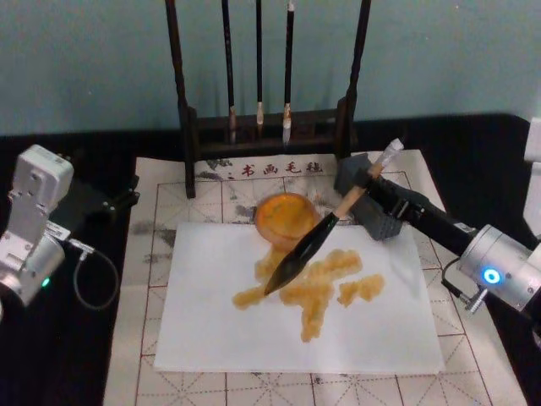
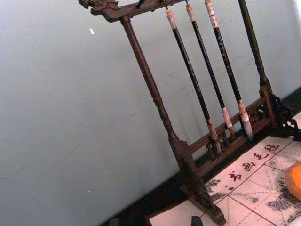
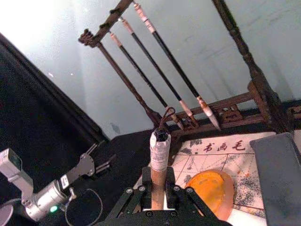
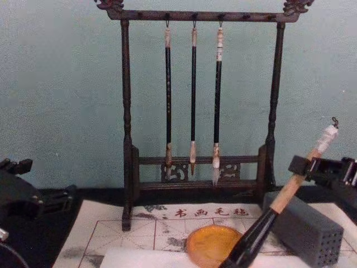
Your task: Pick up the brush from the inkstone, write on the paper, then place the brush back to its original position.
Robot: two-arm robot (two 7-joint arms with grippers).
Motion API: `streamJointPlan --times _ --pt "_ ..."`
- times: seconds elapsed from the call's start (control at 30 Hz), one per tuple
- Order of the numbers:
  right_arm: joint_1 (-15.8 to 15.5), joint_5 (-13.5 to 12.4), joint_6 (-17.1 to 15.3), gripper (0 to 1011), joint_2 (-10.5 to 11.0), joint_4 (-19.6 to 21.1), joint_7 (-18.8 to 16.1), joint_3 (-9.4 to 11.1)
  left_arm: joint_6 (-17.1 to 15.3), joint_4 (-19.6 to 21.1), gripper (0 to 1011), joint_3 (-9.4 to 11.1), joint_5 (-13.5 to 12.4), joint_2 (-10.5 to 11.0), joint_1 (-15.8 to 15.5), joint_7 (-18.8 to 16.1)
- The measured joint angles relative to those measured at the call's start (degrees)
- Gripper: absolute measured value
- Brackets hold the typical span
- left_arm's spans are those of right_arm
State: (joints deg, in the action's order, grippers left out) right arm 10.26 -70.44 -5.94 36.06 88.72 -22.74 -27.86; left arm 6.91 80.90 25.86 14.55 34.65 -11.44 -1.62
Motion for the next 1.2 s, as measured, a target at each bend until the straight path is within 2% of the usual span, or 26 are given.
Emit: streamJointPlan --times 0.4,0.8,1.2 --pt "-0.52 4.51 1.20 179 -0.77 0.79 -0.65 -0.14 0.00 0.00 1001 0.00 0.00 0.00 0.00 0.00" --pt "-0.83 7.79 1.43 179 -1.71 1.06 -0.98 0.29 0.00 0.00 1001 0.00 0.00 0.00 0.01 0.00" --pt "-2.17 9.64 1.24 179 -1.36 2.66 -1.23 1.38 0.00 0.00 1001 0.00 0.00 0.00 0.00 0.00"
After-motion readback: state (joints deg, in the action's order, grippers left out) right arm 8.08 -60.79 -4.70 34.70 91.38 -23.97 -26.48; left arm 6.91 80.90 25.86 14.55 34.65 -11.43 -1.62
